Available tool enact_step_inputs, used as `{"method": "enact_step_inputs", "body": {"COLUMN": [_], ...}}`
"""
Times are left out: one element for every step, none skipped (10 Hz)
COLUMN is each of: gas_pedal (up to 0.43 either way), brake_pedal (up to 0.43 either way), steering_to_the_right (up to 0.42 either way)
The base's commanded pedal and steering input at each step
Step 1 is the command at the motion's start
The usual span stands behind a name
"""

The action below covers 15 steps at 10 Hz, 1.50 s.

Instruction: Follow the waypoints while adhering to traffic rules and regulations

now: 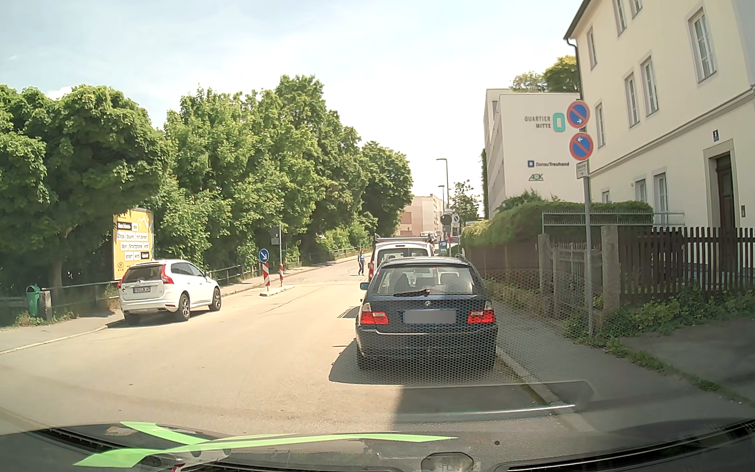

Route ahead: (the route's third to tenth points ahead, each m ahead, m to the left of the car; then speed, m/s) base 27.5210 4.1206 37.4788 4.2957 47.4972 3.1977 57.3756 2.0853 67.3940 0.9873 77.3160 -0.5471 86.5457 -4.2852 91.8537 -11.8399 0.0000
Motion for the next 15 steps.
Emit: {"method": "enact_step_inputs", "body": {"gas_pedal": [0.0,0.0,0.0,0.0,0.0,0.0,0.0,0.0,0.0,0.0,0.0,0.0,0.0,0.0,0.0], "brake_pedal": [0.329,0.329,0.329,0.329,0.329,0.329,0.323,0.317,0.293,0.262,0.195,0.152,0.067,0.0,0.0], "steering_to_the_right": [-0.384,-0.381,-0.38,-0.38,-0.38,-0.38,-0.382,-0.386,-0.395,-0.398,-0.398,-0.399,-0.405,-0.413,-0.427]}}
